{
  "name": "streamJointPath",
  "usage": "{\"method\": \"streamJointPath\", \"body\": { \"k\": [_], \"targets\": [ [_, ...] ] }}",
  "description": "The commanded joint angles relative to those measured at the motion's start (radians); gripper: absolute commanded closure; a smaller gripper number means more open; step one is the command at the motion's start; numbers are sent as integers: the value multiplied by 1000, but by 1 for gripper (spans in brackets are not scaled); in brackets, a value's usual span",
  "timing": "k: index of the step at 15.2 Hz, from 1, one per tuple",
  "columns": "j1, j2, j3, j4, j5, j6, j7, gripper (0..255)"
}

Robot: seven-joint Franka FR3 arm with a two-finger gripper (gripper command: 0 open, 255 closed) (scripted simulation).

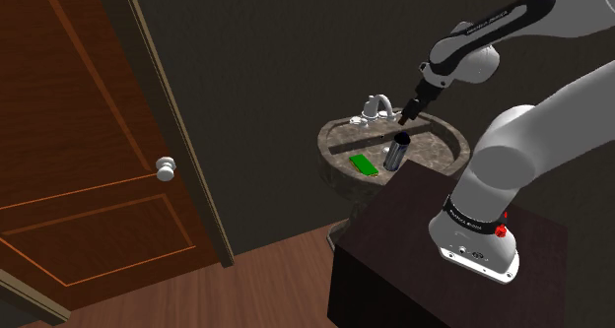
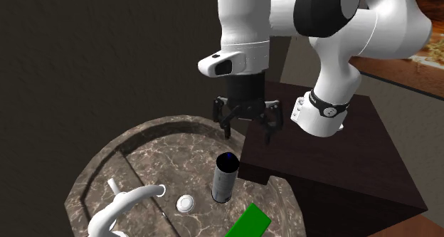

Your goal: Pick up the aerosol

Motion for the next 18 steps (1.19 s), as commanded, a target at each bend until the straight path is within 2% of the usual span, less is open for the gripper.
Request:
{"method": "streamJointPath", "body": {
  "k": [1, 3, 5, 7, 12, 13, 15, 16, 18],
  "targets": [
    [79, 70, -123, 12, 53, 82, -90, 0],
    [217, 138, -287, 31, 140, 157, -197, 0],
    [422, 184, -508, 60, 242, 220, -313, 0],
    [498, 189, -588, 65, 255, 244, -334, 0],
    [727, 190, -820, 68, 279, 324, -378, 0],
    [798, 183, -894, 71, 278, 348, -386, 0],
    [797, 181, -894, 71, 274, 348, -383, 0],
    [799, 181, -895, 70, 274, 351, -382, 255],
    [802, 181, -899, 69, 274, 353, -383, 255]
  ]
}}
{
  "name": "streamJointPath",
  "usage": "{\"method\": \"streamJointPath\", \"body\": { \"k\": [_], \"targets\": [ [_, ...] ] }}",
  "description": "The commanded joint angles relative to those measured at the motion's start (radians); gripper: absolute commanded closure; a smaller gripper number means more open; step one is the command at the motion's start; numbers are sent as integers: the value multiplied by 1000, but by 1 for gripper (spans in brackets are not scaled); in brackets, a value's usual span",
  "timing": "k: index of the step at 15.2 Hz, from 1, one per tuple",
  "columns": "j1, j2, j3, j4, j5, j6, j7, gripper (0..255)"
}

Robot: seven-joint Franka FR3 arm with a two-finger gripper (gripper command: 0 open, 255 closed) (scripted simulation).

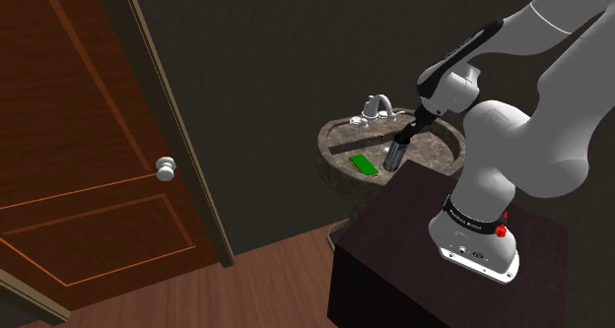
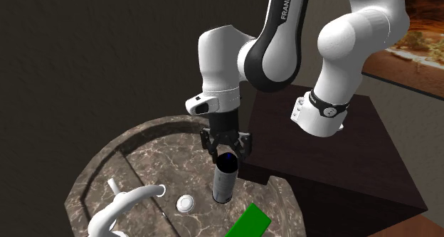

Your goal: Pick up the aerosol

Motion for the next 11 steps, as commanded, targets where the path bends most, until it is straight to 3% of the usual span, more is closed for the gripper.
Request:
{"method": "streamJointPath", "body": {
  "k": [1, 7, 11],
  "targets": [
    [2, 0, -3, -3, 0, 1, 0, 255],
    [-2, 1, -1, 0, 0, -4, 0, 255],
    [-185, 17, 191, -4, 6, -68, 17, 255]
  ]
}}
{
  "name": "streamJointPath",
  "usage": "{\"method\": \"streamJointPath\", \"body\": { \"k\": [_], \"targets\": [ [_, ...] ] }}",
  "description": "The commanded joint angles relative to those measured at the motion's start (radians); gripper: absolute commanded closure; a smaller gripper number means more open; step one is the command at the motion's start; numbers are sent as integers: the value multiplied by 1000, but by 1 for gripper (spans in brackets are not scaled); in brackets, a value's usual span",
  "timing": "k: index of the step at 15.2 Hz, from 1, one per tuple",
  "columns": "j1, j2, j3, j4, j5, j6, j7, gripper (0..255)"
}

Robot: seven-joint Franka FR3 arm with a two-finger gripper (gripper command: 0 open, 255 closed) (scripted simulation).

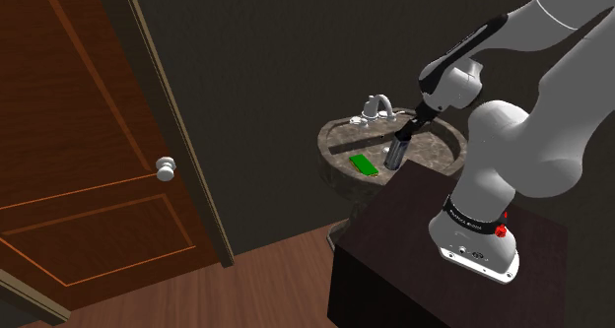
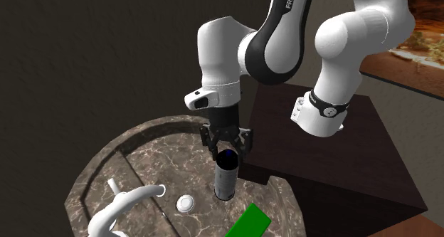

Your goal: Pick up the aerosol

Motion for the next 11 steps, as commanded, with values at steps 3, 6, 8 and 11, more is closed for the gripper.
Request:
{"method": "streamJointPath", "body": {
  "k": [3, 6, 8, 11],
  "targets": [
    [-182, -3, 183, -2, -18, -64, 33, 255],
    [-301, -23, 301, -1, -51, -112, 72, 255],
    [-368, -42, 367, 1, -76, -144, 101, 255],
    [-450, -74, 449, 7, -112, -193, 142, 255]
  ]
}}
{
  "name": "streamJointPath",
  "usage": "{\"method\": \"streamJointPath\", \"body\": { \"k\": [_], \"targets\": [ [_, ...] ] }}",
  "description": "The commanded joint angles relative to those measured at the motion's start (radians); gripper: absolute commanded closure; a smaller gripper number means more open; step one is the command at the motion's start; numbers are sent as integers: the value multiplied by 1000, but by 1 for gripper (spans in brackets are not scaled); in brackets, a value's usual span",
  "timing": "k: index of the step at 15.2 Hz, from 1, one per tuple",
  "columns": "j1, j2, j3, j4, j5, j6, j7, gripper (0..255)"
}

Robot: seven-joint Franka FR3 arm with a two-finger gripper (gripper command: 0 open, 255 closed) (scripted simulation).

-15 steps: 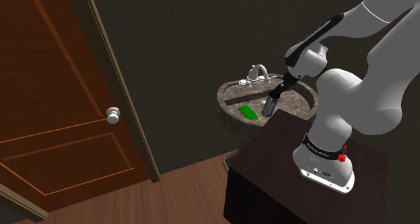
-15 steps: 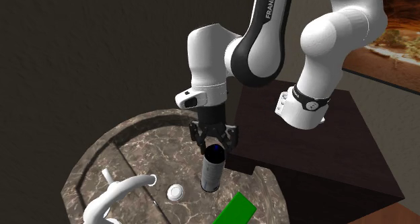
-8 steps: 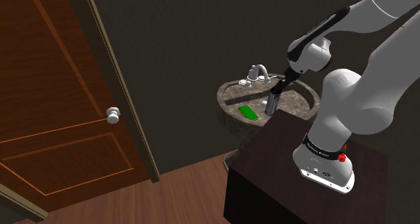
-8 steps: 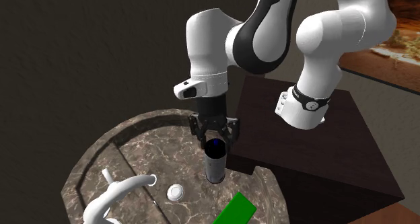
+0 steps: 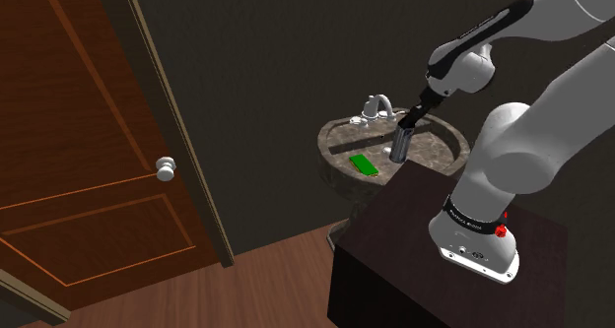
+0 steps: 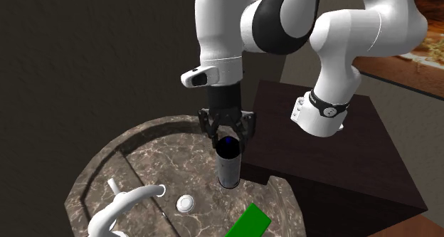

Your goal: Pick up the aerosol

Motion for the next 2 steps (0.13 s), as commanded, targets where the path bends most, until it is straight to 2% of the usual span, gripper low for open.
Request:
{"method": "streamJointPath", "body": {
  "k": [1, 2],
  "targets": [
    [-28, -12, 29, 5, -13, -20, 15, 255],
    [-28, -12, 29, 5, -13, -20, 16, 255]
  ]
}}
